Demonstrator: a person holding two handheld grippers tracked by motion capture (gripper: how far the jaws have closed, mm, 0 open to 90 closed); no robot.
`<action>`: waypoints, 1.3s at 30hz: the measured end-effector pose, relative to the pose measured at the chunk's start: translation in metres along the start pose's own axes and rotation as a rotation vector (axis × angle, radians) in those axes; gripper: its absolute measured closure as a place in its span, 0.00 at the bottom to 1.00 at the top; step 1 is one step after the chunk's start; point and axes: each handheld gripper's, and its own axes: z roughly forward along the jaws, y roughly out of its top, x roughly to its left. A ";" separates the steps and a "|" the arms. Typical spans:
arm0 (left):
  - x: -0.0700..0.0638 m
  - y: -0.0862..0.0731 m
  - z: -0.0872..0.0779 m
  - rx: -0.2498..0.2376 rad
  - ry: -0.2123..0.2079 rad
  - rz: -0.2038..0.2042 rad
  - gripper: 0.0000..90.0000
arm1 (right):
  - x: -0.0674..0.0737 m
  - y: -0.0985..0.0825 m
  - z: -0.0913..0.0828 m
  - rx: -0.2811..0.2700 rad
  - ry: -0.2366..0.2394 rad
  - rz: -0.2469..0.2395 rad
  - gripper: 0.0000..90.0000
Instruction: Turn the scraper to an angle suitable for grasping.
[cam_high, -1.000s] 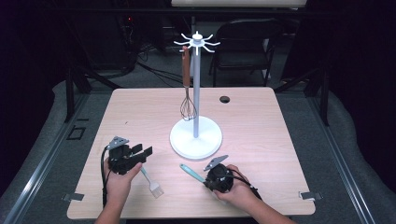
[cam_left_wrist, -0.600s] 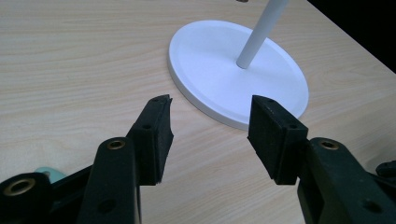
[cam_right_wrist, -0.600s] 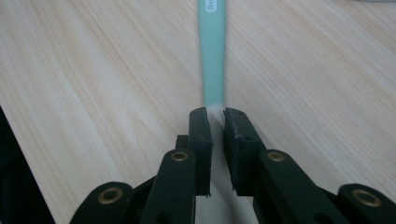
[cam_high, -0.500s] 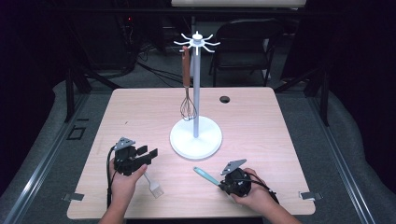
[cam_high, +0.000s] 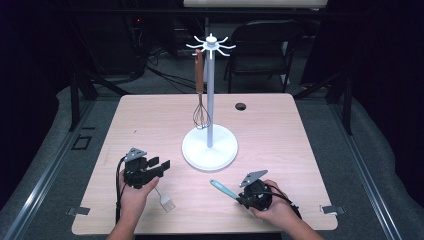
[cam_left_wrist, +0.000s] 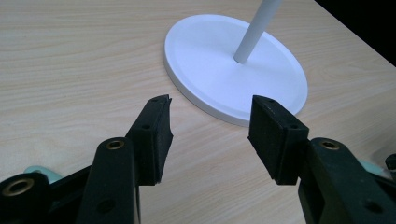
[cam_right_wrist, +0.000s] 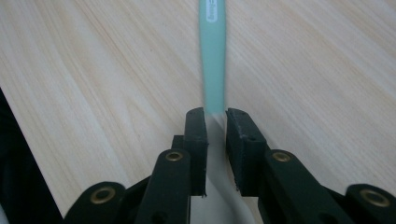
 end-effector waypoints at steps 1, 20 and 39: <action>0.000 0.000 0.000 0.000 0.000 0.000 0.54 | 0.000 0.002 0.000 -0.006 0.003 0.003 0.86; -0.002 -0.002 0.003 0.016 -0.028 0.033 0.54 | 0.002 0.061 0.031 0.061 0.022 -0.038 0.83; -0.006 -0.004 0.009 0.041 -0.055 0.069 0.51 | 0.001 0.072 0.045 0.089 0.010 -0.073 0.81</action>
